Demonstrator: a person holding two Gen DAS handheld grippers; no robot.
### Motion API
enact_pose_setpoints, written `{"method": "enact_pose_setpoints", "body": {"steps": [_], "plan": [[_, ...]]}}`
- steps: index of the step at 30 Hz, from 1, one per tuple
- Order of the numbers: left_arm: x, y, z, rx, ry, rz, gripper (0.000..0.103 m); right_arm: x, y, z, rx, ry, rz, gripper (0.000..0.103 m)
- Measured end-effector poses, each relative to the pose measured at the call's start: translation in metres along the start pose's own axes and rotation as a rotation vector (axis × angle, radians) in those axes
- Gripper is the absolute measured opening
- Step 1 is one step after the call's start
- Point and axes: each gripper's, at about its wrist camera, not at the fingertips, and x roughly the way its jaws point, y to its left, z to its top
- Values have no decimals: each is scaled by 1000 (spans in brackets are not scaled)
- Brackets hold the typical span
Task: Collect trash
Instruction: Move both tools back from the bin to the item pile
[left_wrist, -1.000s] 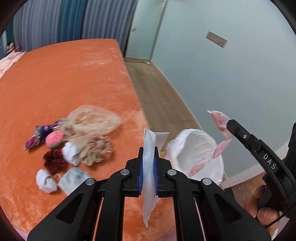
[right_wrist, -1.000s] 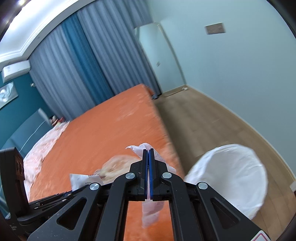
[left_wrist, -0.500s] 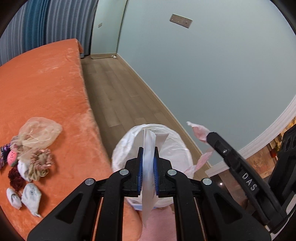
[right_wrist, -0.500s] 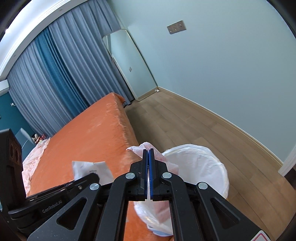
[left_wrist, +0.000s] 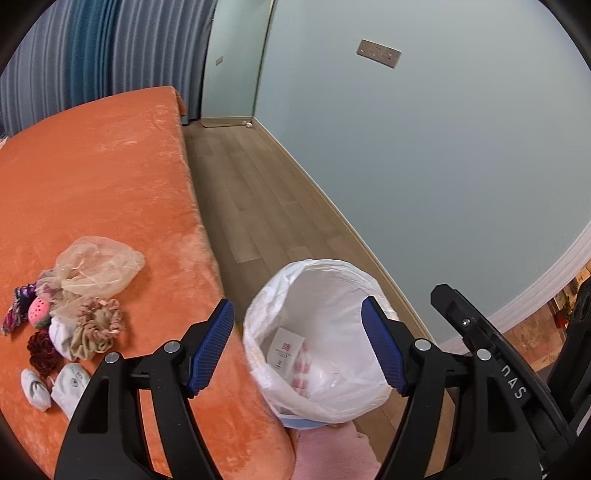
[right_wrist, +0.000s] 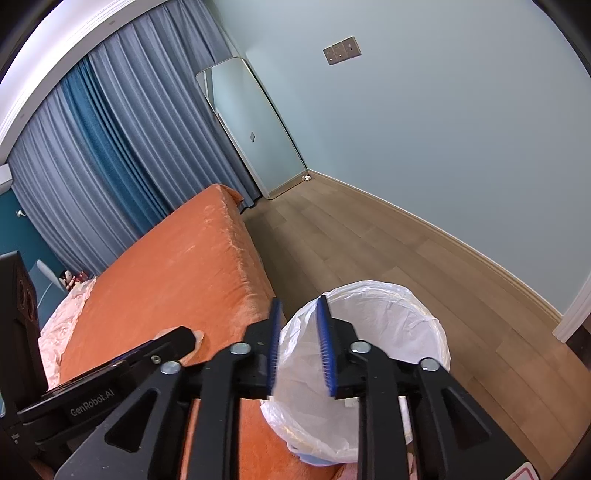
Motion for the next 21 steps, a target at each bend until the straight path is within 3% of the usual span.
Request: {"method": "enact_pose_setpoints", "body": {"steps": [4, 13, 21], "plan": [[-16, 20, -5, -33, -20, 44, 68, -2, 16, -7, -25, 6, 1, 47], [-49, 78, -25, -110, -47, 170, 73, -1, 56, -32, -115, 53, 36, 62], [-75, 115, -37, -138, -77, 261, 79, -4, 96, -53, -193, 91, 71, 66]]}}
